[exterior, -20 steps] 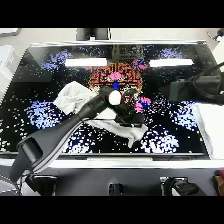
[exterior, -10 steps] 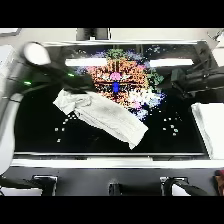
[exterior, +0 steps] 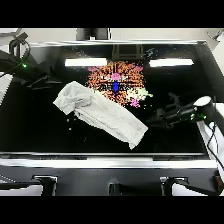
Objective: Fold the clothes and pants, and hang the long-sleeved shirts on hangers.
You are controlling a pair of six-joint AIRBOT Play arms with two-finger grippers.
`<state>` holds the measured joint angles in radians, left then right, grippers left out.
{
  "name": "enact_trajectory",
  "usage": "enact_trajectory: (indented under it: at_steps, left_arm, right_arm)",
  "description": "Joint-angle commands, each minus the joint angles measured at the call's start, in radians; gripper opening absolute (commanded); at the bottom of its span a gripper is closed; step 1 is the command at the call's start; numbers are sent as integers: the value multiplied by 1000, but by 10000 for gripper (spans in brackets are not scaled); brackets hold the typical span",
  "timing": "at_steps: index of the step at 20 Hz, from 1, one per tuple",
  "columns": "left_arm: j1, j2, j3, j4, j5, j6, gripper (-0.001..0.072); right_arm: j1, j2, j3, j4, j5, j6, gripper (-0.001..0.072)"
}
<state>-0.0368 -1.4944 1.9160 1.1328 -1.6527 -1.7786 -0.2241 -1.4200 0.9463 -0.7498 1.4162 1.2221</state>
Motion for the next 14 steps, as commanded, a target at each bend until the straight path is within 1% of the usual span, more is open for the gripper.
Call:
enact_trajectory:
  at_steps: [1, 5, 10, 12, 14]
  left_arm:
    - [30, 4, -42, 1, 4, 3, 542]
    - [30, 4, -89, 1, 5, 3, 541]
    - [30, 4, -134, 1, 5, 3, 541]
    - [30, 3, -139, 1, 11, 3, 541]
    - [30, 4, -139, 1, 23, 3, 541]
  right_arm:
    - [-2, -5, -152, 16, -145, -75, 493]
    - [-2, -6, -161, 15, -228, -113, 494]
    - [-2, -8, -161, -11, -320, -128, 494]
    - [-2, -32, -161, 18, -329, -144, 493]
    - [-2, -84, -161, 81, -288, -178, 492]
